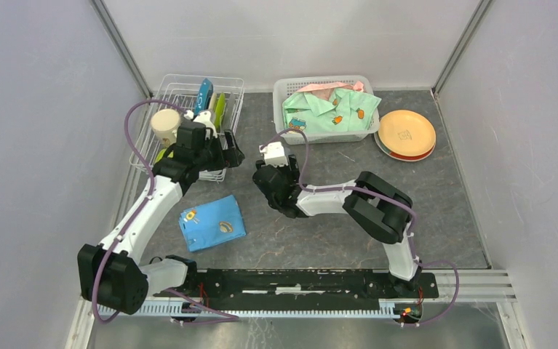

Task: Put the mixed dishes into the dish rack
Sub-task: Adjust the cup at the center of the board.

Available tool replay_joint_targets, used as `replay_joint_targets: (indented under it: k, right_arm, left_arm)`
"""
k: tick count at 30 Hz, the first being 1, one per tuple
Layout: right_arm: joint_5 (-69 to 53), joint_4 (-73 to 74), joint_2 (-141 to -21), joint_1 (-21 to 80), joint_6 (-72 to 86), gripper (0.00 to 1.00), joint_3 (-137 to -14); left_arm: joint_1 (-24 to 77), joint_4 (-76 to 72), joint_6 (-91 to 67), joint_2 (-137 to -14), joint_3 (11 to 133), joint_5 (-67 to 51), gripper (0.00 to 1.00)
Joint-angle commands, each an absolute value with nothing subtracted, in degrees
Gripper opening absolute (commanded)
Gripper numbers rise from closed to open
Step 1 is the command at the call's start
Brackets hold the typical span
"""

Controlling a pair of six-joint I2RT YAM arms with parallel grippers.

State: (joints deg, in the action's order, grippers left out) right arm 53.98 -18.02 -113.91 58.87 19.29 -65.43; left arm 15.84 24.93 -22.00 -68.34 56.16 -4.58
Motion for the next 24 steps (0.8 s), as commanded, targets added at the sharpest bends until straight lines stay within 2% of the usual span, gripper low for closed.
replay_joint_targets:
  k: [1,4,10,14,22,24]
  right_arm:
    - [58.80,-18.73,-117.67,58.86,15.59,0.75,-69.92]
    - [59.52,-21.20,-118.66,58.88,13.92,0.70,-69.21]
    - [60.06,-25.06,-117.23,58.88,12.52,0.51,-64.70]
    - [58.07,-34.40,-113.47,58.79,8.63,0.34,-57.02]
    - [50.99,-46.53,-103.62,58.77,4.66,0.10,-42.56]
    - [47.52,-51.54,-101.00,58.75,2.23,0.01,-38.52]
  left_arm:
    - [15.73,22.60,-20.78,-65.88,55.84,-2.98,0.94]
    - [15.73,22.25,-21.12,-65.85,55.40,-2.98,0.92]
    - [15.67,21.72,-20.77,-66.76,55.26,-5.43,0.91]
    - [15.73,21.62,-20.72,-66.81,55.35,-6.37,0.90]
    - [15.66,22.80,-21.12,-66.01,56.06,-7.62,0.87]
    - [15.71,22.63,-21.25,-66.09,56.16,-10.07,0.86]
